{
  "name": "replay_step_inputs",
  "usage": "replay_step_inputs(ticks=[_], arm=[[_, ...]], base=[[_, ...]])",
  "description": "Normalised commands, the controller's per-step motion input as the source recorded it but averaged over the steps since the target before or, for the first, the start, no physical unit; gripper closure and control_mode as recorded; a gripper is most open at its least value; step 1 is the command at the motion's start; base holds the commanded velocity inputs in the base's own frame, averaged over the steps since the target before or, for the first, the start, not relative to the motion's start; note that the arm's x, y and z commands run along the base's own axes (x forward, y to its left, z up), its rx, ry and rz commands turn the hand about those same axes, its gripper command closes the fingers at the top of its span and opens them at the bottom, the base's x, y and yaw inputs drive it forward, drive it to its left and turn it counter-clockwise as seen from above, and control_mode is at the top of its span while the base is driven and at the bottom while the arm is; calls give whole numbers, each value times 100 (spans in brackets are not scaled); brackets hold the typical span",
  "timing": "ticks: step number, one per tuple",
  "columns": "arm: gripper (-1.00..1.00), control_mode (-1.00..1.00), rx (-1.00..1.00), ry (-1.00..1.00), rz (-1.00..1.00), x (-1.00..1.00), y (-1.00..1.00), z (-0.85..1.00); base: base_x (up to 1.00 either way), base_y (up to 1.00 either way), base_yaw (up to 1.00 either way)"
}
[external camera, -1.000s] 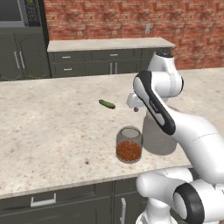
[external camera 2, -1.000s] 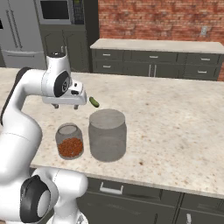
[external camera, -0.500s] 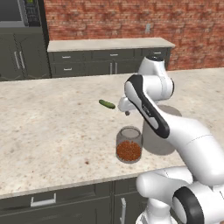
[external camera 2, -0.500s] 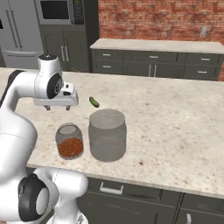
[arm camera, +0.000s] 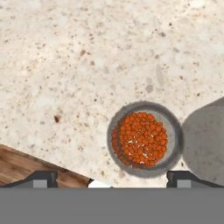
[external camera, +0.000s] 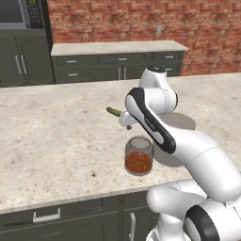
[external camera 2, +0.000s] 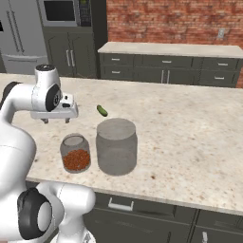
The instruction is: Pick the jar and jar from the dining table and place them in the open cabinet. Close the cabinet after placing the objects.
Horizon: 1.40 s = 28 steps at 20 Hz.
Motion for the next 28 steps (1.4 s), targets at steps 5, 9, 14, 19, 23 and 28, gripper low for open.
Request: replay_step_inputs(ticks=[5, 9, 14, 19, 23, 28], arm=[[-100, -100, 0, 0, 0, 8, 9, -33], [-100, -100, 0, 1, 0, 8, 0, -40], [-100, -100, 0, 0, 0, 1, 0, -46], [-100, -100, 0, 0, 0, 8, 0, -40], [-100, -100, 0, 0, 1, 21, 0, -19], [-100, -100, 0, 0, 3, 34, 0, -12]], base=[[0, 0, 0], [0, 0, 0], [0, 0, 0], [0, 0, 0], [0, 0, 0], [0, 0, 0]])
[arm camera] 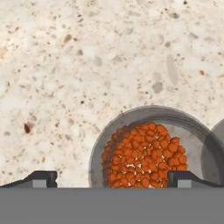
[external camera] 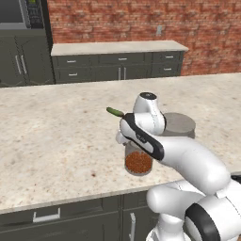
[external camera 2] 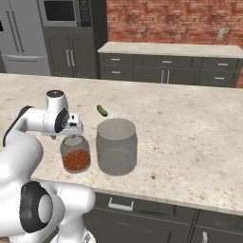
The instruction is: Pick the jar and jar from the dining table and place them in the open cabinet. Close the cabinet after placing the objects.
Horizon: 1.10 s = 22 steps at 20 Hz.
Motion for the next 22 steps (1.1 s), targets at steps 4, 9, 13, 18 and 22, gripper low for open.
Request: replay_step_inputs(ticks=[4, 9, 13, 18, 22], arm=[[-100, -100, 0, 0, 4, 28, 0, -18], [-100, -100, 0, 0, 4, 21, 0, -25], [-100, -100, 0, 0, 4, 28, 0, -24], [-100, -100, 0, 2, 4, 15, 0, -30], [100, -100, 0, 12, 1, 0, 0, -54]], base=[[0, 0, 0], [0, 0, 0], [0, 0, 0], [0, 0, 0], [0, 0, 0]])
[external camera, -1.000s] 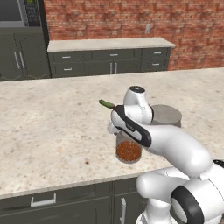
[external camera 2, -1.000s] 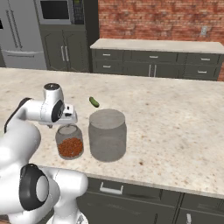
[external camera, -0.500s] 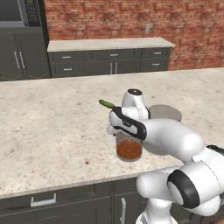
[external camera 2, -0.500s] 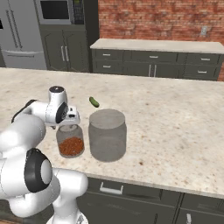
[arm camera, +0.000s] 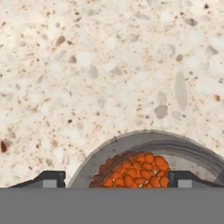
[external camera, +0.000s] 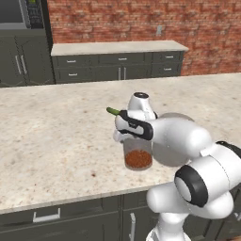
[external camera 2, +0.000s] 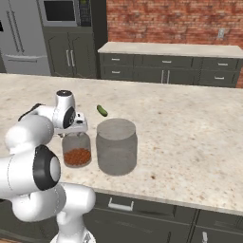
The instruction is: Pick the jar and jar from the dining table and place them in the open cabinet. Close the cabinet after placing the objects.
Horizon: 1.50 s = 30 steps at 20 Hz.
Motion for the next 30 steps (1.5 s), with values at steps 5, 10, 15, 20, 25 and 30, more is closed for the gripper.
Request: replay_step_inputs(ticks=[5, 10, 15, 20, 25, 30], arm=[[100, -100, 0, 3, 0, 0, 0, -7], [100, -100, 0, -1, 0, -37, -1, 6], [100, -100, 2, -11, 0, -68, -13, 41], [100, -100, 3, -30, 0, -56, -34, 63], [100, -100, 9, -45, 0, -76, -36, 91], [100, -100, 15, -39, 0, -90, -17, 80]], base=[[0, 0, 0], [0, 0, 0], [0, 0, 0], [0, 0, 0], [0, 0, 0], [0, 0, 0]])
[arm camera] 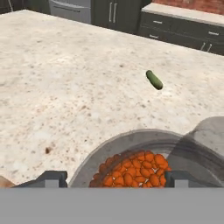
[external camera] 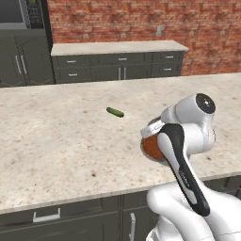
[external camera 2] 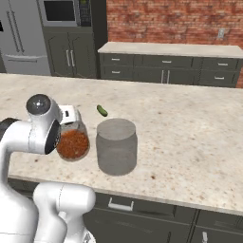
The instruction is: Pick the jar and jar from the dining table and place them in the open cabinet. Close the cabinet after placing the objects.
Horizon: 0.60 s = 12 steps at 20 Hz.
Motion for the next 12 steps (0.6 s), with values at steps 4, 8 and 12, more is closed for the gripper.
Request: replay_step_inputs(ticks=[4, 8, 12], arm=[[100, -100, 17, -20, 0, -95, -5, 83], [100, -100, 15, -13, 0, -81, 0, 70], [100, -100, 1, -11, 0, -68, 0, 20]], base=[[0, 0, 0], [0, 0, 0], [0, 0, 0]])
